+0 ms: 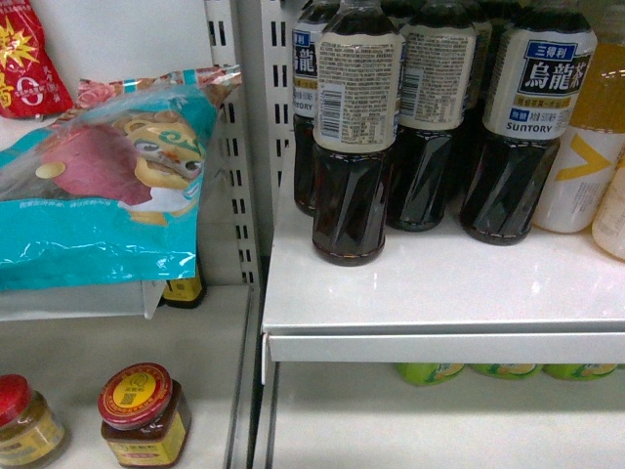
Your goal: Move water from second to third shelf
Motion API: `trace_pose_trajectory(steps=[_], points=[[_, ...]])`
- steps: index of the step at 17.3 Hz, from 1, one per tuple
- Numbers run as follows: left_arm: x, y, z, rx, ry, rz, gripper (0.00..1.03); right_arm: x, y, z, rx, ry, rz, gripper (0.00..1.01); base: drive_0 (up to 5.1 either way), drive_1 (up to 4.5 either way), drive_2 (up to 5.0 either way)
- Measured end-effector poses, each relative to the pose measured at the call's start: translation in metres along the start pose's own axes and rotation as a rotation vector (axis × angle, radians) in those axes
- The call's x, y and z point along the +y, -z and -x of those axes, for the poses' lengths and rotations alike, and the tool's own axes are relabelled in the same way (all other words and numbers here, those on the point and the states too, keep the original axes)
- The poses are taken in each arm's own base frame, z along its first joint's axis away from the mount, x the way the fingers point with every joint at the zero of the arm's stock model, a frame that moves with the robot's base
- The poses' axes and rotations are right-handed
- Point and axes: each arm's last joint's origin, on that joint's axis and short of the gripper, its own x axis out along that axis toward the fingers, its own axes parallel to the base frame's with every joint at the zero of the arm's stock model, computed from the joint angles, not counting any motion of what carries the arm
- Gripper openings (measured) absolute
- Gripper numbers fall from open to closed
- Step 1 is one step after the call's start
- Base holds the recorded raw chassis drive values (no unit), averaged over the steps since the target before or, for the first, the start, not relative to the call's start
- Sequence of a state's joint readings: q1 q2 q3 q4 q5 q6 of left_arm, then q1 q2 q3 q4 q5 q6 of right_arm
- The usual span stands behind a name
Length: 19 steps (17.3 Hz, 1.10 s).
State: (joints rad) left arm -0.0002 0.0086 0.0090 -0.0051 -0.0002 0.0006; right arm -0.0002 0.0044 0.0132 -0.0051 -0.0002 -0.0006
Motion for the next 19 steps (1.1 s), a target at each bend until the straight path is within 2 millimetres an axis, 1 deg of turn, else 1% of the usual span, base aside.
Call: trace_pose_trajectory(steps=[19], points=[[0.0,0.0,0.0,0.0,0.0,0.0,0.98,0.0,0.0,0.0,0.0,0.0,0.0,0.98,0.0,0.0,0.0]])
